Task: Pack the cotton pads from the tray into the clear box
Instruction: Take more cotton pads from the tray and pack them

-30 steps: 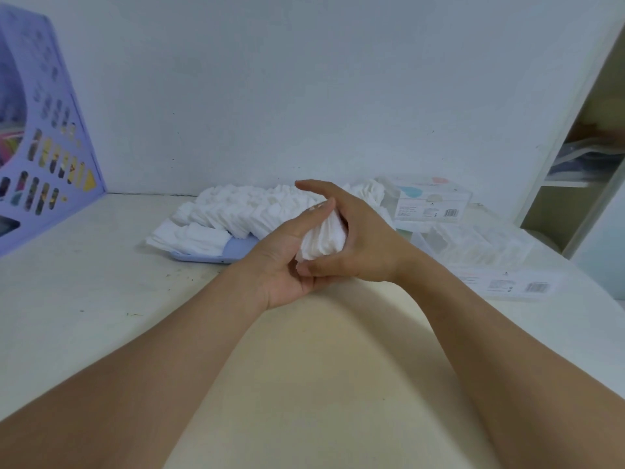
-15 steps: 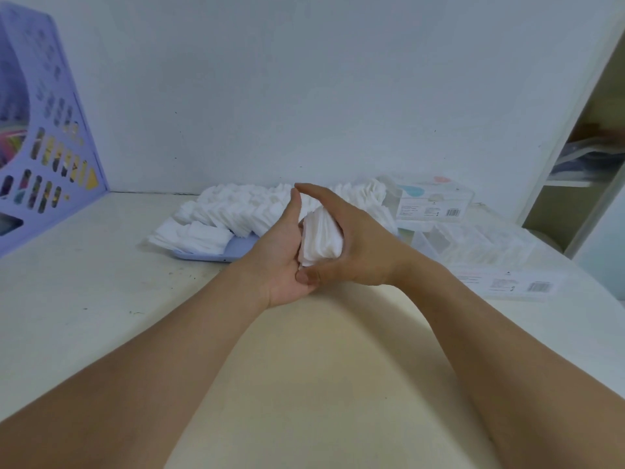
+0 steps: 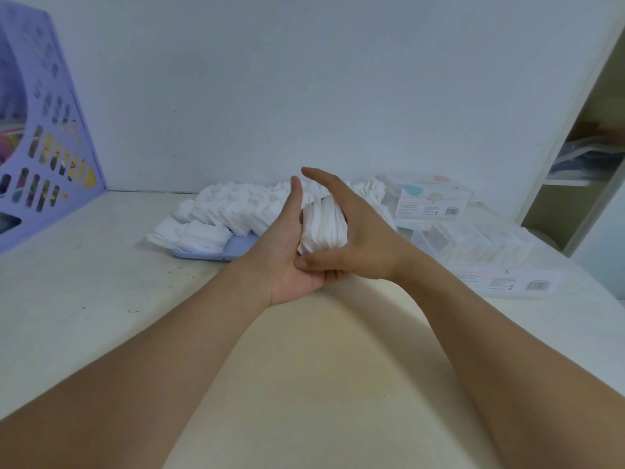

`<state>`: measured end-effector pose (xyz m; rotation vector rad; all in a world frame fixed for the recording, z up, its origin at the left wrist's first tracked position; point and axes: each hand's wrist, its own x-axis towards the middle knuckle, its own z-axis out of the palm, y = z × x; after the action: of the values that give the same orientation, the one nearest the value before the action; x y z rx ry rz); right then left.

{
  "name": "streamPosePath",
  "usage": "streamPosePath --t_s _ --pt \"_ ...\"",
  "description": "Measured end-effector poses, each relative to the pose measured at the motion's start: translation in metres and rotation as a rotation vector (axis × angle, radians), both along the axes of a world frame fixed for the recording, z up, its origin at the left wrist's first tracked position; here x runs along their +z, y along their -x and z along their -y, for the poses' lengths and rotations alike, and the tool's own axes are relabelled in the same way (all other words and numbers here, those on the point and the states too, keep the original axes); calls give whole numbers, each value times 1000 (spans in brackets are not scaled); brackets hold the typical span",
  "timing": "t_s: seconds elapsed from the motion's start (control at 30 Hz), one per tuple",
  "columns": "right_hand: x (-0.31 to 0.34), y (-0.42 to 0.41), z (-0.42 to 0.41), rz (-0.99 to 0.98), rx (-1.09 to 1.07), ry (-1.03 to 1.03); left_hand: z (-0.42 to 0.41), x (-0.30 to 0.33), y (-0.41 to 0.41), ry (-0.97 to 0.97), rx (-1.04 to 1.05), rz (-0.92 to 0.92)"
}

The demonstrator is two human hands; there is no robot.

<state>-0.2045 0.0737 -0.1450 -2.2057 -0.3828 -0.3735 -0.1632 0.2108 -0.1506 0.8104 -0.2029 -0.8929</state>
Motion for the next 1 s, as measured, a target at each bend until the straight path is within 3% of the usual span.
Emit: streamPosePath --t_s 0.2,0.47,0.6,0.73,0.87,1.0 --pt "1 4 -6 69 -9 -278 -3 -4 -3 152 -65 -84" --pt "-3 -3 1 17 28 -269 0 -3 -7 122 20 23" --pt "-5 -4 0 63 12 -337 -1 -6 -8 148 -27 -26" --pt "-3 -5 1 58 25 -315 1 -9 -8 159 -16 37" --pt "-1 -2 -5 93 -10 -134 1 -8 -4 64 8 163" --pt "-6 -1 -14 83 -26 -25 0 -5 -6 106 39 68"
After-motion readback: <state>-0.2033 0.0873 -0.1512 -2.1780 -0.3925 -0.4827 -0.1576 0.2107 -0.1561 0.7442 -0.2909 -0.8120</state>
